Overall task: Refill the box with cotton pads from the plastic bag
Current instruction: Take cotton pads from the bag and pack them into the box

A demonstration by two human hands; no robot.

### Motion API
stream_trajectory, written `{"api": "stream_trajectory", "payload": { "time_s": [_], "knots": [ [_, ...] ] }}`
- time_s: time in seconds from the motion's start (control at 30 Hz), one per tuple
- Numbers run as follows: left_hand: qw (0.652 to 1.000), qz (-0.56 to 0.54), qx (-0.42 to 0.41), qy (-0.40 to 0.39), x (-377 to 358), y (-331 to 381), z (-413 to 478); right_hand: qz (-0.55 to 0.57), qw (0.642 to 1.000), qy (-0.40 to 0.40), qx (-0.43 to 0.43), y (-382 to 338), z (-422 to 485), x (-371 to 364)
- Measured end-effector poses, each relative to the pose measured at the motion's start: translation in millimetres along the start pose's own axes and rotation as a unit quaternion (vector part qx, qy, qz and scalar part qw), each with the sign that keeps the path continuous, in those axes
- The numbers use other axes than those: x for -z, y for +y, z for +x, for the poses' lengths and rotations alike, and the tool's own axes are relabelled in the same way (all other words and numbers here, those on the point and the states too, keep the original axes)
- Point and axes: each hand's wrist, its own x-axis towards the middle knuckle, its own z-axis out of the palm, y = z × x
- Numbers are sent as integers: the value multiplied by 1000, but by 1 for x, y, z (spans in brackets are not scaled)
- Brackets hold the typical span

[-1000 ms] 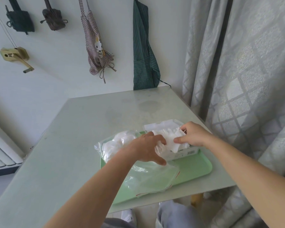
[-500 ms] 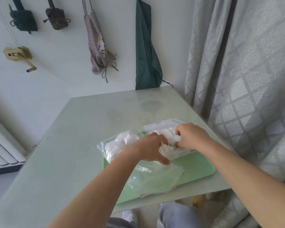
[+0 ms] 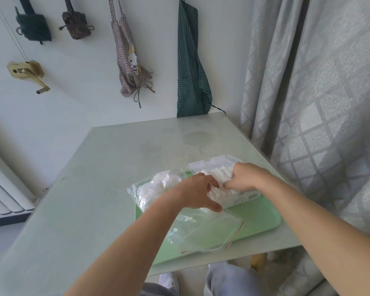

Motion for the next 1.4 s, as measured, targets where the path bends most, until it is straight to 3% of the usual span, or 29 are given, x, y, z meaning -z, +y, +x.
{"api": "stream_trajectory", "payload": {
  "time_s": [0.27, 0.37, 0.5, 0.57, 0.67, 0.8, 0.87, 0.93, 1.1, 1.17, 1.27, 1.4],
  "knots": [
    [1000, -27, 3, 13, -1, 1, -5, -33, 998, 36, 36, -17, -15, -15],
    [994, -81, 2, 67, 3, 0, -17, -7, 998, 62, 22, -12, -24, -10],
    [981, -100, -24, 164, 11, -6, -49, 55, 982, 173, 47, -5, -44, -2],
    [977, -116, -23, 178, 15, -6, -70, 156, 974, 127, 107, -7, -57, 1],
    [982, -125, 9, 142, 13, -2, -103, 274, 944, -34, 178, -17, -85, 1],
    [997, 19, 53, 47, 1, 0, -135, 207, 936, -179, 222, -25, -113, -6],
    [995, 54, 59, 64, -6, -5, -140, 143, 941, -201, 234, -31, -123, -11],
    [989, -10, 68, 128, -12, -10, -141, 71, 951, -197, 229, -37, -127, -19],
    [938, -183, 78, 283, -16, 0, -146, 69, 968, -120, 209, -57, -124, -50],
    [932, -226, 48, 279, -15, 8, -152, 93, 969, -89, 210, -65, -114, -59],
    [921, -327, 37, 211, -10, 10, -164, 133, 961, -68, 231, -81, -98, -64],
    [842, -430, 185, 268, -5, -22, -164, 90, 968, -53, 227, -94, -78, -68]
  ]
}}
